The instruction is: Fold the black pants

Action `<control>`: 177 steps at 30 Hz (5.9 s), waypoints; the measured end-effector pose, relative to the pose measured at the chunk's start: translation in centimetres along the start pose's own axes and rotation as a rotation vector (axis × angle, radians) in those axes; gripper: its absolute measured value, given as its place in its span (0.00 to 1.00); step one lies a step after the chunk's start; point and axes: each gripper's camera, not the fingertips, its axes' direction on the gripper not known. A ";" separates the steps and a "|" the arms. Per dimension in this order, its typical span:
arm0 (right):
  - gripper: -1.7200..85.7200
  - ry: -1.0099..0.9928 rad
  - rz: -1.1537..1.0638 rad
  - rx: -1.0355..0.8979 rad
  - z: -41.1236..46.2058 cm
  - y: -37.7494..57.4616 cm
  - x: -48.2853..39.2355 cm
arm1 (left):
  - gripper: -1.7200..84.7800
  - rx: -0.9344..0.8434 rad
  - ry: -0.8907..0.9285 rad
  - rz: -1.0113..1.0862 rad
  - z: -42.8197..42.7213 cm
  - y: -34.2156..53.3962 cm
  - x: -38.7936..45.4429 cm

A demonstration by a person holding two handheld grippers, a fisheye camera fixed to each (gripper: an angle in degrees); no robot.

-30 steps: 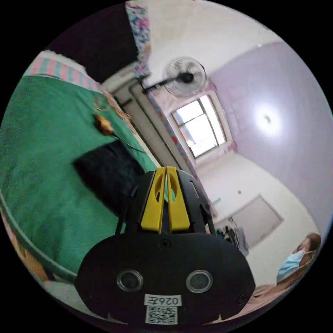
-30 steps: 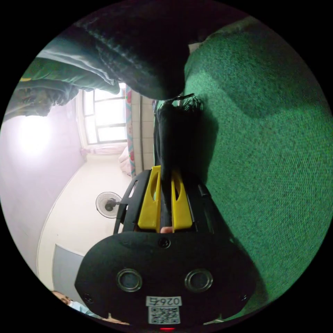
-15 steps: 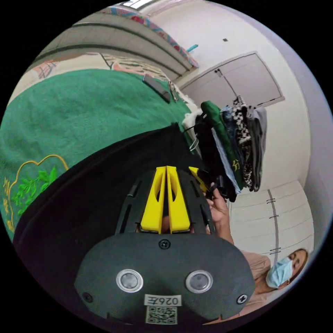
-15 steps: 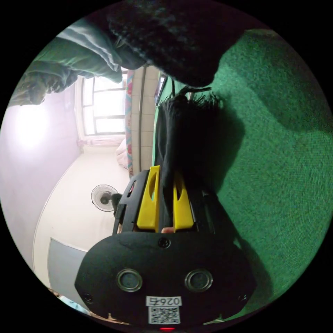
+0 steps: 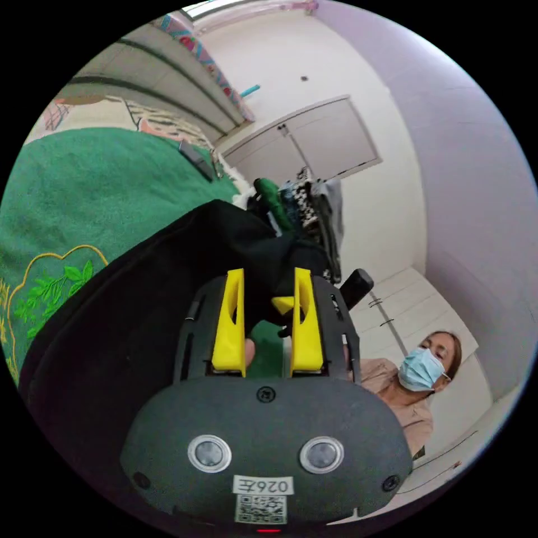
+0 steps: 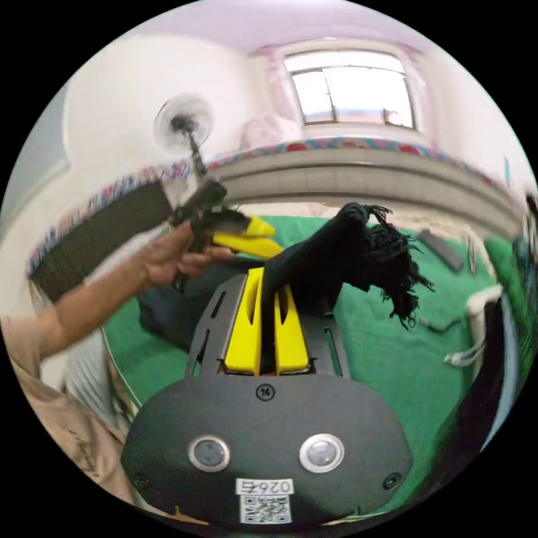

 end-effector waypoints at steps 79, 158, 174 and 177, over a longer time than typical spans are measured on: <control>0.03 -0.205 0.189 -0.394 21.5 -10.6 3.3 | 0.31 -0.561 -0.803 -0.267 11.4 -9.7 -0.8; 0.01 -0.063 -0.177 -0.559 40.0 -15.1 -31.6 | 0.01 0.013 -1.178 -0.138 -45.9 31.0 9.3; 0.10 -0.365 0.447 -0.357 40.5 -13.0 -16.0 | 0.25 0.273 -0.816 -0.365 -56.6 39.4 4.1; 0.11 -0.456 0.527 -0.332 42.7 -11.6 -14.6 | 0.23 0.220 -0.888 -0.304 -55.8 39.8 4.7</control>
